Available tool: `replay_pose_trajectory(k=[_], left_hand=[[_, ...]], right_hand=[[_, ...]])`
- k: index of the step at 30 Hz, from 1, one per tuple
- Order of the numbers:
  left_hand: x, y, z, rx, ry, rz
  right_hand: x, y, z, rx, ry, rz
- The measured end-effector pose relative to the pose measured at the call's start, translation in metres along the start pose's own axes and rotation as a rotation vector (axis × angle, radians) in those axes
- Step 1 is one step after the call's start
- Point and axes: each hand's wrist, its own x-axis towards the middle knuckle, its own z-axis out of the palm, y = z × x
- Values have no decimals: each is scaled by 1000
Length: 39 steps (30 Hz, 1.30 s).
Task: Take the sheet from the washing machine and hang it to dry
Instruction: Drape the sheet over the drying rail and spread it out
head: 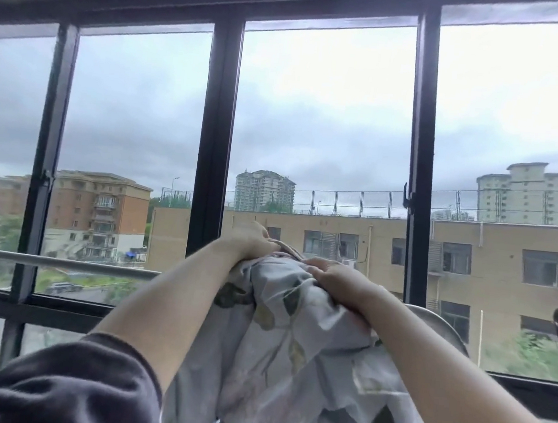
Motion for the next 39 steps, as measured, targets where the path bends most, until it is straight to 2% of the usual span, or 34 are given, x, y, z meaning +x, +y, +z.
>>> replay_pose_trajectory(k=[3, 6, 8, 10, 12, 14, 17, 19, 22, 25, 28, 31, 35, 37, 39], left_hand=[[4, 2, 4, 2, 260, -12], [11, -22, -31, -116, 553, -226], [8, -59, -63, -156, 643, -431], [-9, -97, -78, 17, 535, -531], [-23, -122, -67, 293, 325, -516], [-28, -135, -44, 486, 202, -475], [-32, -136, -21, 651, 270, -309], [-35, -138, -12, 634, 280, -170], [-41, -143, 2, 505, 299, -104], [-44, -143, 13, 484, 400, -47], [-45, -134, 20, 452, 430, 10], [-40, -145, -3, 434, 393, -87], [-39, -199, -52, 522, 414, -409], [-42, -207, -48, 522, 446, -409], [-46, -204, -29, 404, 487, -339]], right_hand=[[-2, 7, 5, -45, 54, 5], [-5, 19, 0, -39, 84, 34], [-7, 29, -3, -54, 103, 63], [-7, 33, -2, -75, 123, 78], [-5, 27, 3, -95, 125, 74], [-2, 15, 9, -95, 132, 57], [2, -1, 16, -88, 126, 41], [5, -6, 15, -87, 99, 68], [11, -27, 1, -146, 70, 75], [17, -69, -7, 46, -60, -26], [27, -95, 4, -121, -203, -24], [30, -91, 15, -152, -202, 6], [32, -75, 14, -95, -180, -13], [35, -72, 18, -93, -156, -15], [39, -74, 22, -80, -138, -5]])
